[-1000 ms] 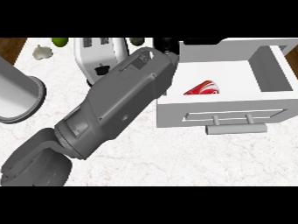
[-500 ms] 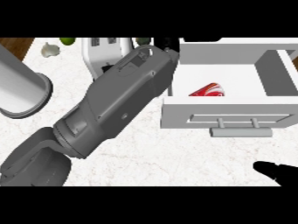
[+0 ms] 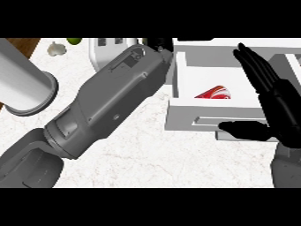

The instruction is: Pick up the can, place it into the drawer and close the drawer

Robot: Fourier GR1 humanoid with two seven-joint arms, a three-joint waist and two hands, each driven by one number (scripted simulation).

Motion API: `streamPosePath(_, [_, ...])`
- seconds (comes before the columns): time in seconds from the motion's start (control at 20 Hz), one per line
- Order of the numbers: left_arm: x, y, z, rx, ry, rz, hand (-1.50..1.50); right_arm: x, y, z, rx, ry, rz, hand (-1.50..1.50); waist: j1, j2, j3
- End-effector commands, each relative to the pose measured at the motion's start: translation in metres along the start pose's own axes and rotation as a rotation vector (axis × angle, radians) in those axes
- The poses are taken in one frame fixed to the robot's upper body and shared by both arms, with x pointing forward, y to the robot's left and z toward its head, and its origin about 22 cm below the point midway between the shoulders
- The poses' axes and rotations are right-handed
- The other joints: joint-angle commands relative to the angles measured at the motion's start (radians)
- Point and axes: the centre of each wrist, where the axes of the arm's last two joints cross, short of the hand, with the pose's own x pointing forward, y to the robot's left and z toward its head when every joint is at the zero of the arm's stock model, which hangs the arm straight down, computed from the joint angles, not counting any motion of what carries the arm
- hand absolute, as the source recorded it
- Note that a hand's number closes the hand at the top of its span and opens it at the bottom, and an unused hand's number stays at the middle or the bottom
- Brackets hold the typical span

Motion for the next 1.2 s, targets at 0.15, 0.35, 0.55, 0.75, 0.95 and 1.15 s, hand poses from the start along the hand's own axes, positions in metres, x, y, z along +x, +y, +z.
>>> streamPosePath(0.15, [0.003,0.034,-0.009,0.021,0.013,-0.023,-1.5,-0.024,0.034,-0.036,0.11,-0.022,0.192,-1.5,0.011,-0.003,0.0])
streamPosePath(0.35, [0.002,0.038,-0.007,0.028,-0.01,-0.028,-1.5,-0.036,0.06,-0.065,0.112,0.008,0.278,-1.5,0.014,0.001,0.0])
streamPosePath(0.55, [0.021,0.058,-0.013,0.055,-0.003,0.0,-1.5,-0.044,0.099,-0.069,0.123,0.041,0.3,-1.5,0.011,0.0,0.0])
streamPosePath(0.75, [0.02,0.069,-0.008,0.051,-0.001,-0.022,-1.5,-0.085,0.11,-0.059,0.135,0.078,0.341,-1.5,0.016,0.0,0.001])
streamPosePath(0.95, [0.031,0.083,-0.011,0.046,-0.015,-0.031,-1.5,-0.063,0.133,-0.089,0.121,0.091,0.405,-1.5,0.025,0.002,0.001])
streamPosePath(1.15, [0.032,0.087,-0.006,0.048,-0.016,-0.021,-1.5,-0.088,0.132,-0.088,0.089,0.104,0.429,-1.5,0.031,0.009,0.002])
